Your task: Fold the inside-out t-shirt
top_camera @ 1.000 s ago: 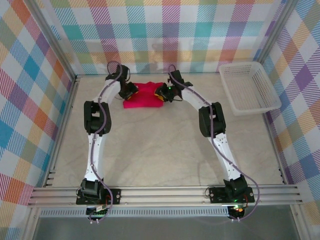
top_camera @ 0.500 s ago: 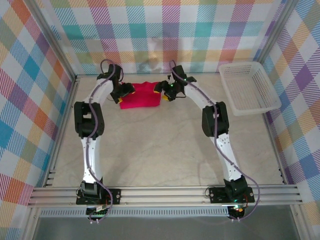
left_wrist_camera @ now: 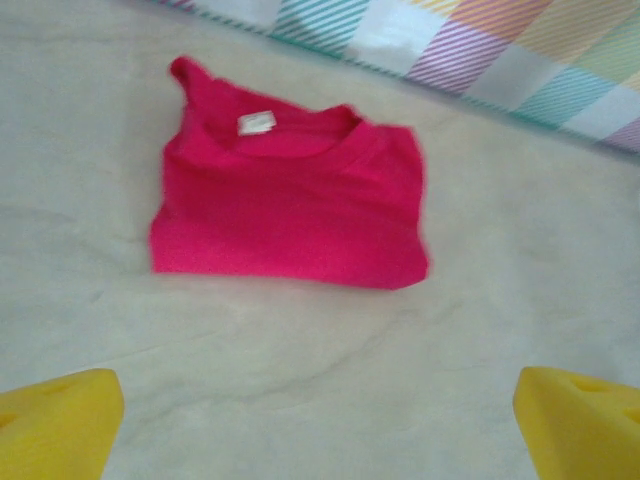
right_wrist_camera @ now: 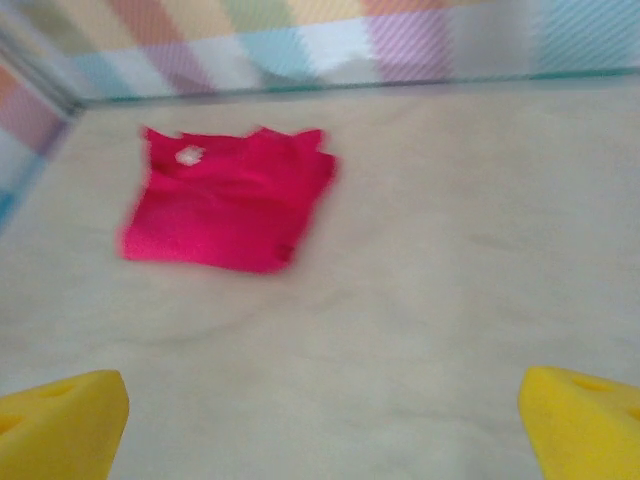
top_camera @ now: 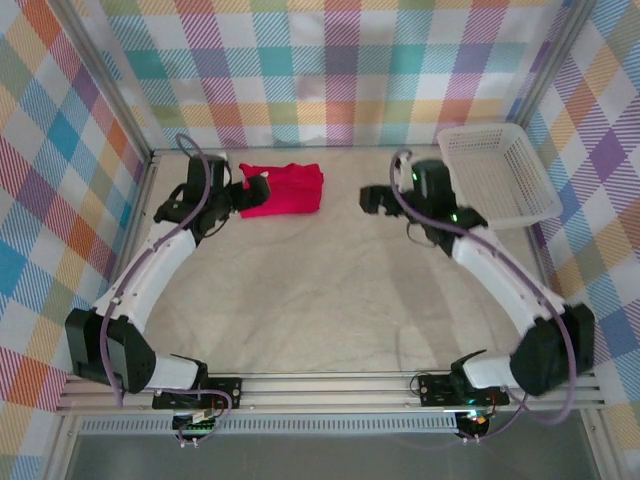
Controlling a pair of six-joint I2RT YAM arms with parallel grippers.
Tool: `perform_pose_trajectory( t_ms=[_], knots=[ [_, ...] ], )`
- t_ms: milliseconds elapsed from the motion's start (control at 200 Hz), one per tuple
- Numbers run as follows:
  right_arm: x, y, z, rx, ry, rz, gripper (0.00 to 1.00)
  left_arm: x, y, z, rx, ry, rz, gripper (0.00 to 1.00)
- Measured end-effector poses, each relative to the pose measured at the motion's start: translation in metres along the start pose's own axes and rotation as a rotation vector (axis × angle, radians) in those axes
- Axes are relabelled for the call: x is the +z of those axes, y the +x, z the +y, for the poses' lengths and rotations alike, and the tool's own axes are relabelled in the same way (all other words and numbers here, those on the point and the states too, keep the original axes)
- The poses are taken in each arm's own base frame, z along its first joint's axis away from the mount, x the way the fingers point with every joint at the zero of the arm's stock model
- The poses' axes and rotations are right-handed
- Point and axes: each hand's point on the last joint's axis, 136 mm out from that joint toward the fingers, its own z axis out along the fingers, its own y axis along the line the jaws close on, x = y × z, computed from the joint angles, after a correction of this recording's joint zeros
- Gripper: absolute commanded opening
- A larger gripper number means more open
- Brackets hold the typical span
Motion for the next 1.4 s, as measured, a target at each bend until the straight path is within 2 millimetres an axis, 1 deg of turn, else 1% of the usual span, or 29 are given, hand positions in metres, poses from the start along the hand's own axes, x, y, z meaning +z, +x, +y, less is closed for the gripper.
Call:
perform_pose_trajectory(
  t_ms=[65, 115, 175, 215, 250, 285, 330, 405, 470, 570, 700, 780, 840, 915, 985, 1040, 1150, 1235, 1325, 1400],
  knots=[
    [-0.007, 0.031, -0.028, -0.079, 0.106, -0.045, 1.0, 0.008, 0.024, 0.023, 0.031, -0.076, 0.01, 1.0],
    [-0.01, 0.061, -0.053, -0.149, 0.192, -0.061, 1.0, 0.015, 0.042, 0.042, 0.058, -0.14, 0.018, 1.0],
    [-0.014, 0.097, -0.077, -0.212, 0.27, -0.051, 1.0, 0.022, 0.063, 0.064, 0.092, -0.213, 0.033, 1.0],
    [-0.018, 0.116, -0.093, -0.231, 0.316, -0.039, 1.0, 0.026, 0.077, 0.077, 0.115, -0.257, 0.045, 1.0],
    [-0.021, 0.129, -0.104, -0.235, 0.351, -0.028, 1.0, 0.028, 0.085, 0.085, 0.131, -0.284, 0.053, 1.0],
    [-0.024, 0.135, -0.116, -0.229, 0.389, -0.025, 1.0, 0.03, 0.092, 0.092, 0.144, -0.307, 0.055, 1.0],
    [-0.028, 0.134, -0.128, -0.216, 0.434, -0.036, 1.0, 0.032, 0.097, 0.098, 0.158, -0.326, 0.052, 1.0],
    [-0.032, 0.12, -0.145, -0.188, 0.505, -0.091, 1.0, 0.034, 0.1, 0.104, 0.173, -0.343, 0.026, 1.0],
    [-0.03, 0.114, -0.156, -0.168, 0.539, -0.119, 1.0, 0.036, 0.103, 0.108, 0.188, -0.352, 0.01, 1.0],
    [-0.014, 0.12, -0.169, -0.133, 0.562, -0.114, 1.0, 0.04, 0.104, 0.109, 0.23, -0.341, -0.018, 1.0],
    [0.017, 0.136, -0.18, -0.123, 0.566, -0.049, 1.0, 0.045, 0.11, 0.111, 0.291, -0.323, -0.055, 1.0],
    [0.031, 0.133, -0.186, -0.115, 0.567, -0.056, 1.0, 0.047, 0.112, 0.113, 0.309, -0.316, -0.083, 1.0],
    [0.034, 0.132, -0.189, -0.099, 0.559, -0.063, 1.0, 0.051, 0.112, 0.114, 0.305, -0.309, -0.111, 1.0],
    [0.031, 0.125, -0.199, -0.063, 0.566, -0.096, 1.0, 0.06, 0.113, 0.12, 0.302, -0.309, -0.114, 1.0],
    [0.029, 0.121, -0.205, -0.04, 0.568, -0.118, 1.0, 0.067, 0.11, 0.12, 0.303, -0.29, -0.127, 1.0],
    [0.028, 0.119, -0.207, -0.03, 0.568, -0.127, 1.0, 0.07, 0.107, 0.119, 0.305, -0.279, -0.143, 1.0],
    [0.029, 0.115, -0.204, -0.028, 0.548, -0.144, 1.0, 0.075, 0.102, 0.117, 0.316, -0.262, -0.167, 1.0],
    [0.03, 0.113, -0.201, -0.029, 0.532, -0.155, 1.0, 0.08, 0.093, 0.116, 0.313, -0.243, -0.208, 1.0],
    [0.031, 0.112, -0.198, -0.031, 0.511, -0.163, 1.0, 0.082, 0.089, 0.124, 0.29, -0.235, -0.236, 1.0],
    [0.033, 0.113, -0.195, -0.032, 0.488, -0.166, 1.0, 0.083, 0.092, 0.134, 0.263, -0.232, -0.247, 1.0]
  ],
)
